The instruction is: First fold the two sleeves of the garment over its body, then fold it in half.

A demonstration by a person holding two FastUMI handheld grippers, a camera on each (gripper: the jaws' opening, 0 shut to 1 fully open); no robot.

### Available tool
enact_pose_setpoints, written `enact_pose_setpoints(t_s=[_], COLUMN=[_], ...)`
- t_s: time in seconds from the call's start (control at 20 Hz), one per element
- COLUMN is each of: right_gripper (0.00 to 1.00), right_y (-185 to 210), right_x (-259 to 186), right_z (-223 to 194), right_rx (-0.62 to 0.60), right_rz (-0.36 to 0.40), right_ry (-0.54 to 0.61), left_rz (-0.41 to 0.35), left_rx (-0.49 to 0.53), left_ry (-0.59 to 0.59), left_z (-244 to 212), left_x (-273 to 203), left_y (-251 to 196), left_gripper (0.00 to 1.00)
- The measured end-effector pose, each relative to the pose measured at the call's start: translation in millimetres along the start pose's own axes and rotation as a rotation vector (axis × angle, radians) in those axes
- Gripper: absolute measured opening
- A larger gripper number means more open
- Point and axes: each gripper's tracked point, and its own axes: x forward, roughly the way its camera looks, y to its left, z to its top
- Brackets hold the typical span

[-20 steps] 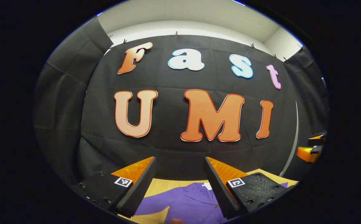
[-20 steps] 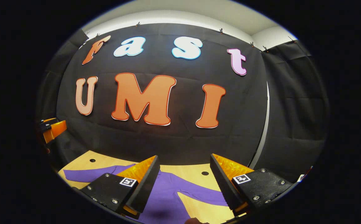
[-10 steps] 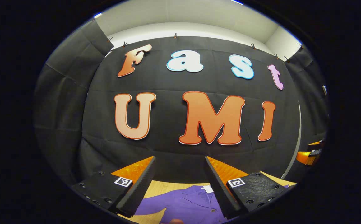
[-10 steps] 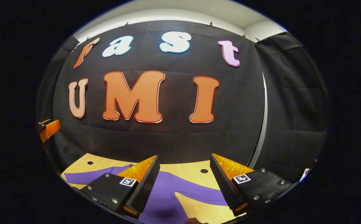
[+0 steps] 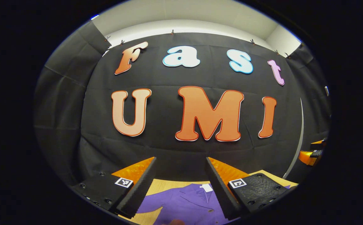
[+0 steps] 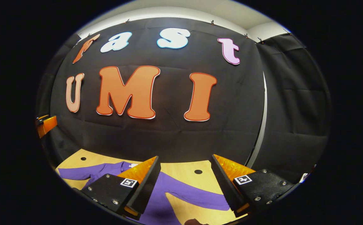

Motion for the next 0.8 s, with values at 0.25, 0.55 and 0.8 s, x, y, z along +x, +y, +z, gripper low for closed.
enact_pose_setpoints(t_s=[0.25,0.55,0.8], right_gripper=[0.97,0.97,0.97], right_y=[-20,-51,-75], right_x=[13,31,42], right_z=[-37,-92,-139], right_rx=[-0.009,-0.041,-0.059], right_rz=[-0.033,-0.073,-0.074], right_ry=[0.082,0.199,0.316], left_rz=[0.014,0.026,0.033], left_rx=[0.016,0.043,0.064], left_ry=[0.007,0.011,0.029], left_z=[-1,1,-3], left_x=[-2,-5,-8], left_y=[-3,-5,-6], left_gripper=[0.94,0.94,0.95])
